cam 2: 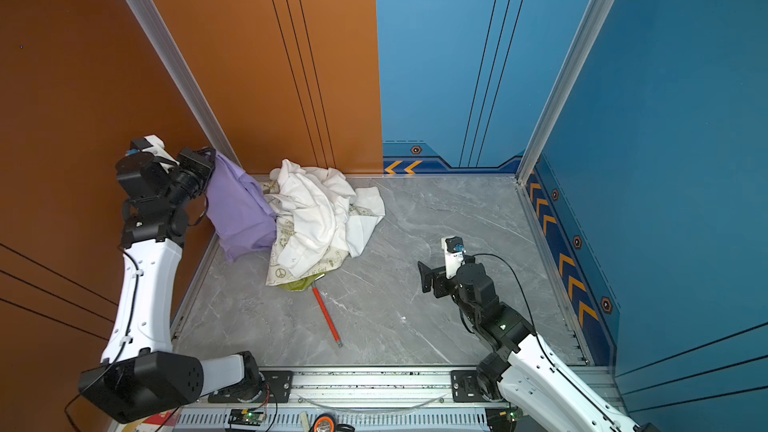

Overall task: Pick out a specific cloth from the pile
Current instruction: 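Grasp the purple cloth with the left gripper and lift it up, then swing the purple cloth over the table and lay it down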

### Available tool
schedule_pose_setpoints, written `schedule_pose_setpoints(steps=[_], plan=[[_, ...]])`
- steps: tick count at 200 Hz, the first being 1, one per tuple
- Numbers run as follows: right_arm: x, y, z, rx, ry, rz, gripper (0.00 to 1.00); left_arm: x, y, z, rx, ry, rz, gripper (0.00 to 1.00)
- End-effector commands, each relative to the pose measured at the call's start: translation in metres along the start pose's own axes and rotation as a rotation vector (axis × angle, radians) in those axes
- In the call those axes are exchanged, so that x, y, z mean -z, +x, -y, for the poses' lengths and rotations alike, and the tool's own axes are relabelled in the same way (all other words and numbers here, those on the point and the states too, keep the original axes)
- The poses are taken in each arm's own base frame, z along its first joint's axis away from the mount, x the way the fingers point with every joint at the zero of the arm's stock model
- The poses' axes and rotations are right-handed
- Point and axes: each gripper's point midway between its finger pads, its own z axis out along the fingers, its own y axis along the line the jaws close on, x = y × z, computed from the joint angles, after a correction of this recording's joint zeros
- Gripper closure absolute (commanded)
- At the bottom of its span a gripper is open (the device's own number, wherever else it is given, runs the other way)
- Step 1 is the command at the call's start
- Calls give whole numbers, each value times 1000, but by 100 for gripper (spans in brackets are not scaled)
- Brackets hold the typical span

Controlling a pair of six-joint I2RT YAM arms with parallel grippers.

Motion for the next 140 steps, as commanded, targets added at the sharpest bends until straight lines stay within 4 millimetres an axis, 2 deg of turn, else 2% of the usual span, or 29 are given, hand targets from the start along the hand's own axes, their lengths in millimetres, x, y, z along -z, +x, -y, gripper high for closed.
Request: schedule_pose_setpoints(steps=[1, 38, 72, 105, 121, 140], plan=[[-1, 3, 2, -9, 12, -1, 0, 11, -24, 40, -101, 73, 72, 100], [-2, 1, 1, -12, 8, 2, 0, 8, -20, 79, -158, 144, 58, 100], [-3, -1, 0, -14, 6, 5, 0, 4, 8, 126, -255, 232, 6, 100], [-3, -4, -1, -14, 6, 9, 0, -3, 80, 158, -350, 291, -151, 100], [-3, -5, 0, -16, 11, 12, 0, -5, 129, 170, -393, 326, -247, 100], [-1, -8, 1, -20, 20, 23, 0, -7, 200, 176, -453, 355, -376, 100]])
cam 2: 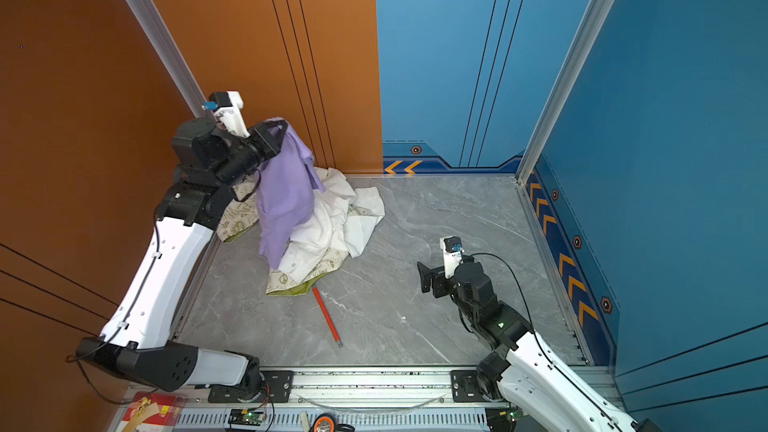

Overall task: Pick out a specific cloth from the pile
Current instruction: 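Swing the purple cloth over the table and lay it down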

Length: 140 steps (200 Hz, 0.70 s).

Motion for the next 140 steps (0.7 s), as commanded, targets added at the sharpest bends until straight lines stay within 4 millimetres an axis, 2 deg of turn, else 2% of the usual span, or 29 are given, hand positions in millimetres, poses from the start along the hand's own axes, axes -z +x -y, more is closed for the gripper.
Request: schedule_pose_setpoints(steps=[1, 23, 35, 43, 54, 62, 77, 89, 98, 117, 120, 125, 140], plan=[[3, -12, 2, -24, 18, 41, 0, -23, 55, 25, -111, 35, -111, 100], [7, -17, 7, -26, 47, 55, 0, -46, 146, 44, -170, 74, -312, 100], [11, -20, 12, -27, 71, 63, 0, -52, 203, 45, -205, 82, -437, 100], [14, -22, 16, -28, 93, 75, 0, -52, 242, 42, -225, 82, -523, 96], [19, -25, 21, -32, 119, 91, 0, -48, 291, 35, -259, 82, -630, 83], [23, -27, 25, -33, 138, 106, 0, -42, 322, 28, -278, 75, -700, 65], [30, -30, 33, -37, 171, 136, 0, -28, 361, 15, -301, 68, -794, 45], [36, -32, 38, -41, 195, 158, 0, -19, 370, 1, -314, 38, -816, 32], [38, -31, 42, -44, 212, 167, 0, -12, 365, -9, -322, 7, -804, 26], [41, -31, 45, -51, 226, 182, 0, 1, 343, -23, -332, -40, -746, 15], [42, -32, 45, -52, 225, 186, 0, 4, 337, -25, -334, -47, -731, 9], [41, -31, 45, -53, 223, 185, 0, 7, 332, -31, -334, -64, -717, 5], [39, -32, 40, -52, 198, 186, 0, 22, 309, -43, -320, -104, -655, 1]])
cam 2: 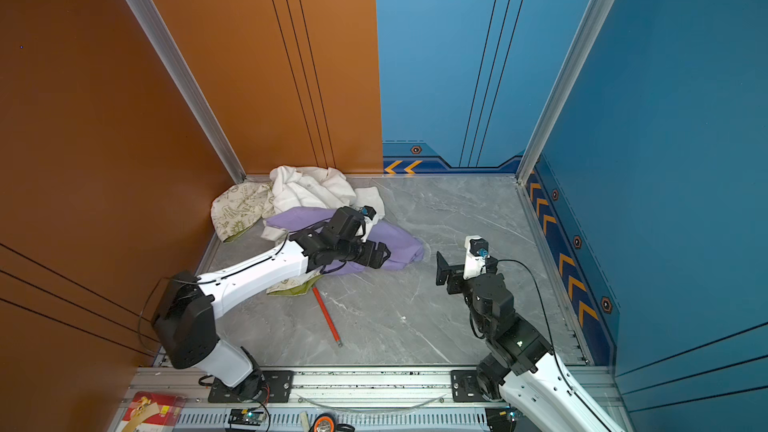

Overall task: Pick out a specific cloth from the pile
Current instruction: 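Swing the purple cloth over the table and lay it down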

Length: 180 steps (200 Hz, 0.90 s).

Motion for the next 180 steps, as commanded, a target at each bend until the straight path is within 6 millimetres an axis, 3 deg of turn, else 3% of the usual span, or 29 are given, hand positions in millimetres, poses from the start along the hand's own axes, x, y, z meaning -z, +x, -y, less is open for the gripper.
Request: schedule_pose_setpoints(steps=[1, 32, 36, 58, 110, 180], plan=[[0, 5, 3, 0, 17, -10, 0, 52, -27, -23, 21, -71, 167, 1], [-9, 10, -9, -7, -30, -33, 0, 87, -19, -72, 175, -143, 230, 0], [-11, 12, -11, -8, -35, -41, 0, 85, -9, -81, 205, -154, 212, 0], [-17, 15, -20, -14, -68, -57, 0, 97, 2, -113, 365, -171, 234, 0], [-21, 16, -31, -30, -113, -79, 0, 127, -2, -173, 650, -166, 403, 2], [-16, 20, -25, -56, -94, -55, 0, 133, -11, -251, 976, -78, 561, 8]])
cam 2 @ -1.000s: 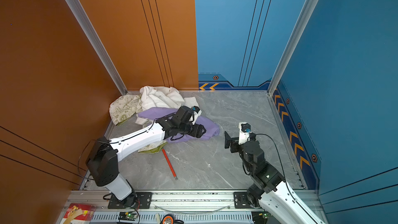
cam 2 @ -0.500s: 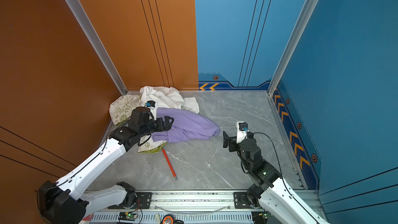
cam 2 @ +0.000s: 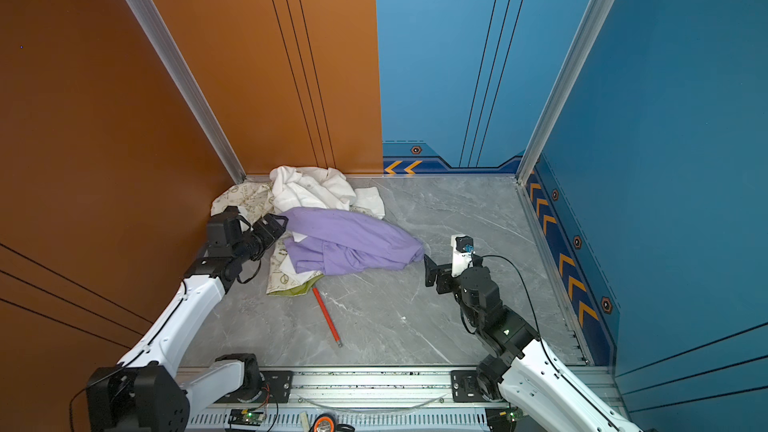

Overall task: Pick out a specific cloth from the pile
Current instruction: 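Swing the purple cloth over the table and lay it down, then regrasp the purple cloth with the left gripper and lift it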

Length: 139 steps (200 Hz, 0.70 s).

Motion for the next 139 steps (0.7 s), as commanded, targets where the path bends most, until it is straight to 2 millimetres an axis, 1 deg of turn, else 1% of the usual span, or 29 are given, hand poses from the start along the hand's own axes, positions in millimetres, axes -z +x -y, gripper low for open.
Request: schedule_pose_setpoints(steps=[1, 17, 51, 53, 56, 81, 110, 139], plan=[[2, -1, 1, -27, 1, 24, 0, -10, -11, 7, 112, 99, -4, 8], [3, 1, 3, -26, 7, 22, 0, -18, -18, 5, 163, 116, -2, 10], [5, 4, 7, -26, 21, 20, 0, -38, -23, -5, 201, 94, -28, 12], [5, 5, 7, -26, 22, 20, 0, -39, -24, -6, 202, 90, -27, 16], [5, 5, 7, -25, 23, 20, 0, -40, -24, -7, 204, 88, -29, 17], [6, 5, 10, -29, 33, 25, 0, -53, -25, -18, 233, 58, -42, 22], [6, 6, 11, -30, 38, 25, 0, -66, -29, -25, 234, 46, -54, 29], [7, 7, 12, -29, 43, 23, 0, -75, -34, -25, 255, 72, -52, 40]])
